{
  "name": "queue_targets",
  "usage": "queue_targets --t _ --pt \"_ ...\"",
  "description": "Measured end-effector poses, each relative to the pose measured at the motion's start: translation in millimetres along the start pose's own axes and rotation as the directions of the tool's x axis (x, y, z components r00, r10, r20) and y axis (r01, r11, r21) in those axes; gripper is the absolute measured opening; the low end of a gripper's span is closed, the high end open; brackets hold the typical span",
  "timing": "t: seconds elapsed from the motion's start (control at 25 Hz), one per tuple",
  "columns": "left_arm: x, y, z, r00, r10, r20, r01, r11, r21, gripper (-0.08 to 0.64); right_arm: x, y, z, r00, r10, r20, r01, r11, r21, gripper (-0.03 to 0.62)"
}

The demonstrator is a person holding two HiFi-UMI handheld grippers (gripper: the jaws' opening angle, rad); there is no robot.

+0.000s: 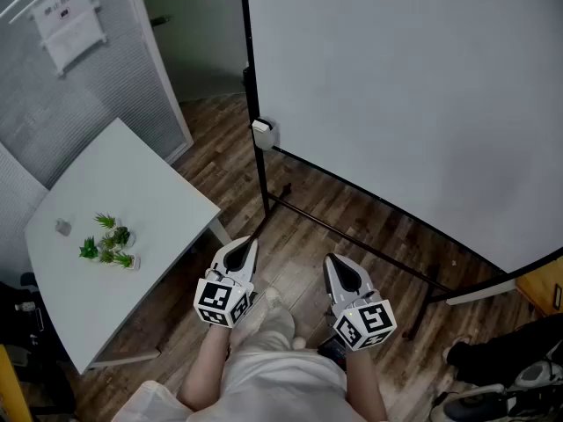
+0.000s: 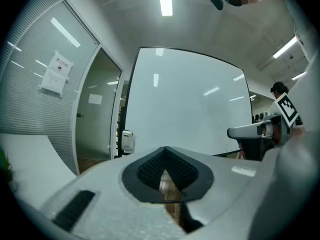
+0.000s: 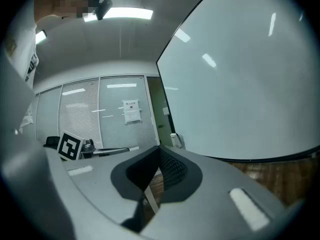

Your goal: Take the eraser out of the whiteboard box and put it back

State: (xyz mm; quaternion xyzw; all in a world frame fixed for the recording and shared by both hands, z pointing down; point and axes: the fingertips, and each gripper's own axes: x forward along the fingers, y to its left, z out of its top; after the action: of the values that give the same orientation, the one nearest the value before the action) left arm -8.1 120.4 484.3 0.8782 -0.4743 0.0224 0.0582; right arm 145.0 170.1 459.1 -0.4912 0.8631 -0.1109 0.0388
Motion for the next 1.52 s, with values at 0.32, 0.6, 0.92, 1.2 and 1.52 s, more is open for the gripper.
queue_targets --t 0.32,0.6,0.92,1.2,1.52 --pt "-17 -1 10 1.000 0.020 0.012 -0.020 1.000 0.004 0.004 -8 11 3 1.000 0.003 0.013 -0.003 1.000 0.004 0.011" --pt "-22 -1 3 1.000 0.005 0.011 -0.004 0.995 -0.099 0.226 -11 10 -6 0.999 -0.040 0.019 0.040 0.999 0.034 0.012" --pt "-31 -13 14 0.999 0.021 0.043 -0.018 0.998 -0.060 0.367 -16 10 -13 0.999 -0.037 -0.016 0.038 0.997 0.074 0.328" --pt "-27 -4 20 0.999 0.024 0.023 -0.024 1.000 -0.012 0.364 -6 6 -6 0.999 -0.043 -0.006 0.043 0.997 0.071 0.328" --pt "13 20 18 1.000 0.000 0.015 0.000 1.000 -0.016 0.364 31 -12 -3 0.998 -0.052 -0.022 0.053 0.997 0.052 0.328"
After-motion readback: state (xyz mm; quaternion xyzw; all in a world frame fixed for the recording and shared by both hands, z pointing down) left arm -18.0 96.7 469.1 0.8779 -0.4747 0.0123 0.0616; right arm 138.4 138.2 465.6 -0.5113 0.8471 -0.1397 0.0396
